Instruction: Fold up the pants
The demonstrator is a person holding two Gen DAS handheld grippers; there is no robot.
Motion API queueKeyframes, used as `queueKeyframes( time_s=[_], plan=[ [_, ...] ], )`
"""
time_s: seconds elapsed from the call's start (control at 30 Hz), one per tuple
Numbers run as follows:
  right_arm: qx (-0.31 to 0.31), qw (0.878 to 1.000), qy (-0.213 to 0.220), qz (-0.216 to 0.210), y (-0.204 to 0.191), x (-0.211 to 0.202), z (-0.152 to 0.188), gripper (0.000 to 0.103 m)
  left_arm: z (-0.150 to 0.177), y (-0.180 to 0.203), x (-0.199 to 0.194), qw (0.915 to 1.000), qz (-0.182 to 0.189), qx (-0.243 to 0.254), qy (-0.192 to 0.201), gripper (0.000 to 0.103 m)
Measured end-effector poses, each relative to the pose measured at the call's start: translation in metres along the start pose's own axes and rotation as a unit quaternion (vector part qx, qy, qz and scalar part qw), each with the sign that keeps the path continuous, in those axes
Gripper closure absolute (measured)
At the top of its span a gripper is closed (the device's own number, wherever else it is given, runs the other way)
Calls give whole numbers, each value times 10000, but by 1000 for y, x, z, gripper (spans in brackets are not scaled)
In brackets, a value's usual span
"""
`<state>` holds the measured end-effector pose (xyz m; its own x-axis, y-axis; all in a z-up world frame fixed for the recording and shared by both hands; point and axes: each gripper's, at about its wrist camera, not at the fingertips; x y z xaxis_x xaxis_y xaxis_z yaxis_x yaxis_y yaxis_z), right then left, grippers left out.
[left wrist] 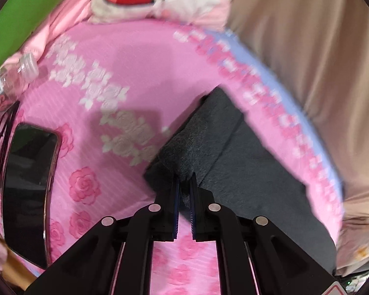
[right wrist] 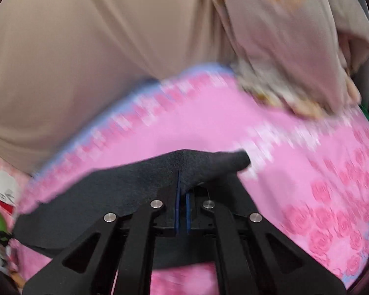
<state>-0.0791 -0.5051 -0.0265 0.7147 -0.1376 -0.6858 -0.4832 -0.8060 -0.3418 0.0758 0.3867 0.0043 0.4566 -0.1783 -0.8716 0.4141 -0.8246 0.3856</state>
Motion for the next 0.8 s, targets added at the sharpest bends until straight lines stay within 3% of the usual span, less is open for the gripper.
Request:
queueKeyframes(
  time_s=[0.07, 0.17, 0.3, 0.4, 0.43, 0.5, 0.53, 0.6, 0.63, 0.67, 0.73, 0.8],
  plan=[
    [128, 9997, -204, -23, 16, 16, 17, 101, 0, -9, 10, 9999, 12, -120, -105, 96],
    [119, 9998, -48, -120, 15, 7, 17, 101, -1, -17, 10, 9995, 187, -219, -92, 96],
    [42, 9996, 180, -204, 11, -13, 14, 101, 1, -12, 0, 9999, 132, -68, -35, 95],
    [-169, 9991, -238, 306, 20, 8, 28, 97, 6, -12, 4, 9999, -76, 53, -69, 89],
    [-177, 9993, -130, 293, 21, 3, 30, 91, 11, -11, 2, 9998, -157, 132, -30, 89],
    [-71, 9974, 47, 718, 22, -16, 34, 85, 20, -4, -9, 9990, -333, 255, 178, 89],
    [-132, 9948, 270, 970, 18, -30, 36, 81, 29, 3, -25, 9974, -428, 357, 463, 90],
    [-483, 9891, 740, 1178, -11, -58, 38, 81, 44, 25, -59, 9917, -391, 676, 1023, 89],
    [-680, 9887, 868, 1020, -34, -66, 38, 80, 49, 35, -71, 9888, -361, 786, 1218, 81],
    [-922, 9889, 915, 724, -63, -67, 36, 78, 56, 49, -82, 9852, -256, 946, 1403, 75],
    [-1472, 9853, 855, 149, -123, -55, 38, 65, 72, 86, -92, 9772, 156, 1404, 1587, 55],
    [-2028, 9757, 648, -526, -195, -29, 46, 65, 87, 120, -84, 9699, 467, 1835, 1531, 47]
  ],
)
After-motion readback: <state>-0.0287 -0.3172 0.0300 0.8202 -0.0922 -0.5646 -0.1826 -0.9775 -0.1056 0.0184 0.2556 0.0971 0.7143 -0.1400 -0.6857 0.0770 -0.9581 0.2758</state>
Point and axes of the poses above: each gripper's, at about its wrist camera, not at the fingertips, and x roughly the way its jaws point, y to its right, z to its underside, and after that the axes turned 1 degree about -y, right-handed
